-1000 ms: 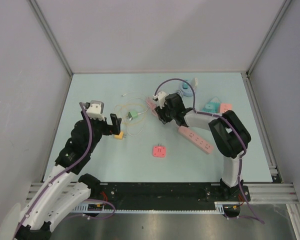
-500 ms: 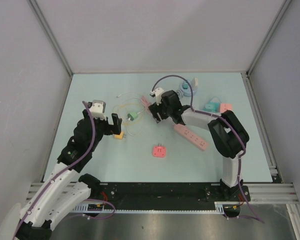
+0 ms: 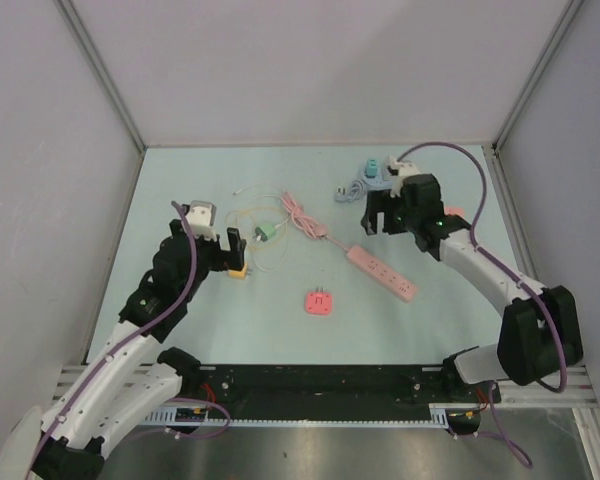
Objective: Insert the plug
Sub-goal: Move the socket to the center of the board.
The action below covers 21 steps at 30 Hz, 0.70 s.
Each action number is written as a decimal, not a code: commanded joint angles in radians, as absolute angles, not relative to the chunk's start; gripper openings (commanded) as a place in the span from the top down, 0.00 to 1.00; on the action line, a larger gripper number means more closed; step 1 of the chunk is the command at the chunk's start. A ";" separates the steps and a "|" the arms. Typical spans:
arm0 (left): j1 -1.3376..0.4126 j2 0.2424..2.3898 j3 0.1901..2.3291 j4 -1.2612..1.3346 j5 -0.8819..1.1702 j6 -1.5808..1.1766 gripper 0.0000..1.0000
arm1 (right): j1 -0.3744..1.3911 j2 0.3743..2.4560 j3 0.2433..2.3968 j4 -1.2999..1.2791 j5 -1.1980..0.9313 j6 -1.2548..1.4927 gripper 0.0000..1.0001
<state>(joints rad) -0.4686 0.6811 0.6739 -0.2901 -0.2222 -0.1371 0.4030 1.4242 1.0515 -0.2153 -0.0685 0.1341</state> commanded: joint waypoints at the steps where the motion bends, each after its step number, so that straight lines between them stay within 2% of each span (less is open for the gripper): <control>1: -0.462 0.718 0.672 -0.259 -0.199 -0.112 0.00 | 0.298 1.313 0.859 -0.240 -0.196 0.287 0.08; 10: -0.460 0.776 0.670 -0.264 -0.218 -0.107 0.00 | 0.256 1.311 0.675 -0.143 -0.314 0.370 0.08; 21: -0.462 0.873 0.678 -0.279 -0.226 -0.110 0.00 | 0.379 1.350 0.672 -0.092 -0.403 0.344 0.09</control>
<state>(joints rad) -0.4686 0.8520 0.6731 -0.2947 -0.2245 -0.1291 0.3431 1.3544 0.6697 -0.1226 -0.3008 0.3393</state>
